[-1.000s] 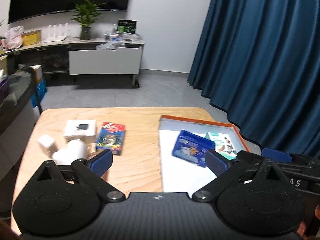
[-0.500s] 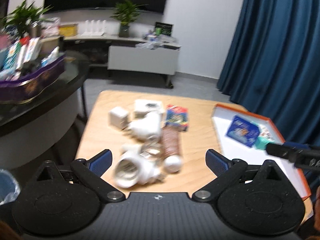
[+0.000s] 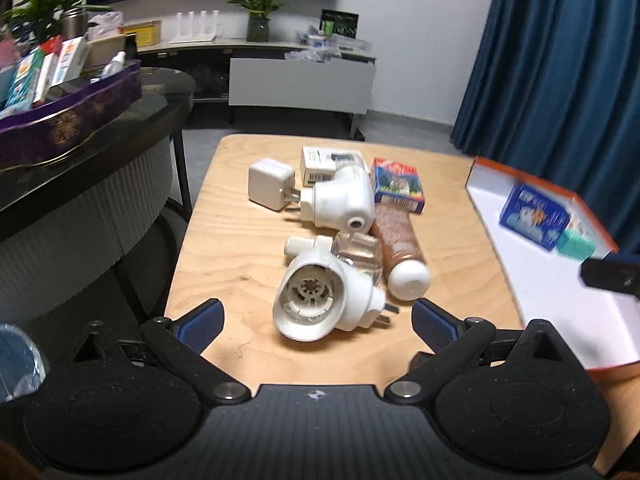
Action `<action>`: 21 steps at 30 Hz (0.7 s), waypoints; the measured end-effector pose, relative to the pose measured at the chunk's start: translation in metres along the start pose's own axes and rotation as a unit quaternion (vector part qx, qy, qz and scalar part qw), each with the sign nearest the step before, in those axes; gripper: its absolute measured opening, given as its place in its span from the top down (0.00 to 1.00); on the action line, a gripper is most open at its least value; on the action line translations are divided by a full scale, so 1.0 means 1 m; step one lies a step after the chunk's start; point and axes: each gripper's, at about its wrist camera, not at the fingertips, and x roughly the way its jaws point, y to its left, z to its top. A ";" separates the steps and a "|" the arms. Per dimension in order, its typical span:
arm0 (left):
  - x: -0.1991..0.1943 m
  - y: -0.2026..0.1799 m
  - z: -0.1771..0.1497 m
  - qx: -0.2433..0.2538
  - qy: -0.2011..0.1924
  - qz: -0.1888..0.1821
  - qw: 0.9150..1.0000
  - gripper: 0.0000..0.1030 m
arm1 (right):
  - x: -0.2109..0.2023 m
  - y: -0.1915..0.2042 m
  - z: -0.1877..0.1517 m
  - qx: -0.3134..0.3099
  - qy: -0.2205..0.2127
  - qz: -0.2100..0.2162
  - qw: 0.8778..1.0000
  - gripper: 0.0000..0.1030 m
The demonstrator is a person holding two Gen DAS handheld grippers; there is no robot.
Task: Organize rigid objects
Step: 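Move the left tool to the white plug-in device and grasp it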
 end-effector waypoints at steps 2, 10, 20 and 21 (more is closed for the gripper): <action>0.008 0.002 0.000 0.008 0.002 0.001 1.000 0.00 | 0.002 0.000 0.000 -0.001 0.003 0.000 1.000 0.13; 0.033 0.004 0.003 0.031 0.011 -0.010 0.999 0.00 | 0.013 0.012 -0.004 -0.015 0.020 0.013 1.000 0.13; 0.040 0.000 0.001 0.047 0.003 -0.057 0.997 0.29 | 0.024 0.030 -0.008 -0.038 0.040 0.031 0.998 0.13; 0.039 0.001 0.000 0.044 0.003 -0.059 0.997 0.29 | 0.026 0.032 -0.008 -0.039 0.043 0.033 0.998 0.13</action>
